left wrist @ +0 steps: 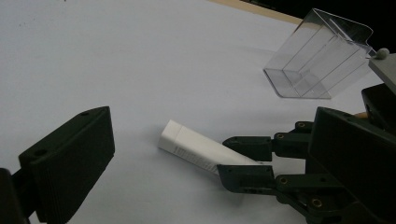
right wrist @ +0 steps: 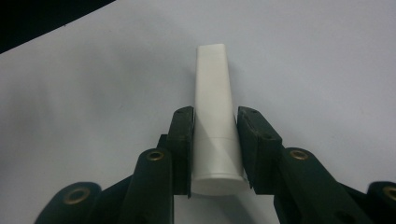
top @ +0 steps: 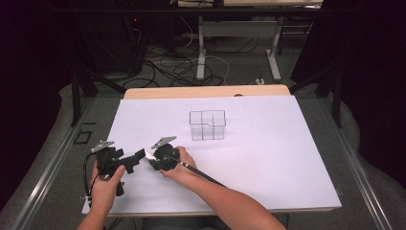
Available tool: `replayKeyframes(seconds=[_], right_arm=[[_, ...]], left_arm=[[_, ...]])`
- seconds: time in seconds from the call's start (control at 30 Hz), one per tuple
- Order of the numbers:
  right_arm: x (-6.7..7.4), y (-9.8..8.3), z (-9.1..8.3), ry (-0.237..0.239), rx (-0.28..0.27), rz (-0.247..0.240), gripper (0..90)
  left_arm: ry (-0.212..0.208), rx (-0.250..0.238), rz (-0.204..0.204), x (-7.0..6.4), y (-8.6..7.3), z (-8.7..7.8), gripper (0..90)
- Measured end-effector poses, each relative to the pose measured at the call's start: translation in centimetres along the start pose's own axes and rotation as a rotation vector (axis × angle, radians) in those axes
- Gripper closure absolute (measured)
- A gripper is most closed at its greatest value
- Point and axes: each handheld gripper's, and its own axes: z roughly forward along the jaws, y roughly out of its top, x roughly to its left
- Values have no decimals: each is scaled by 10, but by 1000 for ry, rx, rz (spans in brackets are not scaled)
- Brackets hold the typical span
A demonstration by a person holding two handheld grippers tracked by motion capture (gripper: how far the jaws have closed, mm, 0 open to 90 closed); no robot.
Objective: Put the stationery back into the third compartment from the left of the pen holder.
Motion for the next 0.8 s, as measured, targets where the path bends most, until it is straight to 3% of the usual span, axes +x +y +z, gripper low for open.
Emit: replayKeyframes(seconds=[0.2,0.27,0.8], right_arm=[[-3,-1,-9,8,3,11,669],[-7,-1,-12,7,-7,-6,669],[-28,-12,-55,-12,-29,-2,669]], left_arm=[[3,4,5,0,0,0,5],[4,5,11,0,0,0,5],[-2,11,32,-4,-2,3,5]])
